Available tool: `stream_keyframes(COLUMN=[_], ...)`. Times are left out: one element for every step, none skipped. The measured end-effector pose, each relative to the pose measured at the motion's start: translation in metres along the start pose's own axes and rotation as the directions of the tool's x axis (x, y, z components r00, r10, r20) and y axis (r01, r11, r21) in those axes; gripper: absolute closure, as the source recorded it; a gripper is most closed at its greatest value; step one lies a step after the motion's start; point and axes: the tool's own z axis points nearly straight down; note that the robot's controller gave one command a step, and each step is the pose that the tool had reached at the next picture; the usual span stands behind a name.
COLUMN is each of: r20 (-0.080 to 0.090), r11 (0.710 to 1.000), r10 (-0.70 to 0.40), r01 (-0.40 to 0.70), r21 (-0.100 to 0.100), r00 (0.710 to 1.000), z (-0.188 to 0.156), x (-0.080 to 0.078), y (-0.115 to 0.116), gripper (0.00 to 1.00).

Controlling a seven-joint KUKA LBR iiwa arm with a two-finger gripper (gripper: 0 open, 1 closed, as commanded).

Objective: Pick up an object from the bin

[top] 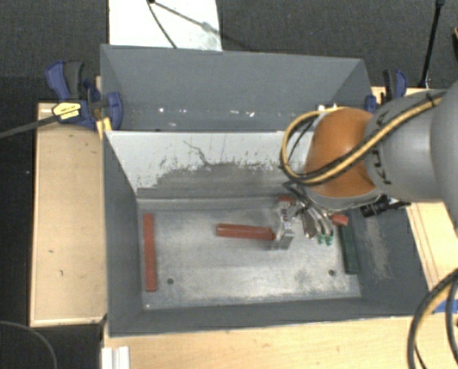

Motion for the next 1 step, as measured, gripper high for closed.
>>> stream_keyframes(r20=[0.005], r11=[0.963], r10=[-0.27], r01=[0.27], r21=[0.002], r00=[0.963], z=[-0.1536], x=[0.0047], y=[-0.0134], gripper=[1.0])
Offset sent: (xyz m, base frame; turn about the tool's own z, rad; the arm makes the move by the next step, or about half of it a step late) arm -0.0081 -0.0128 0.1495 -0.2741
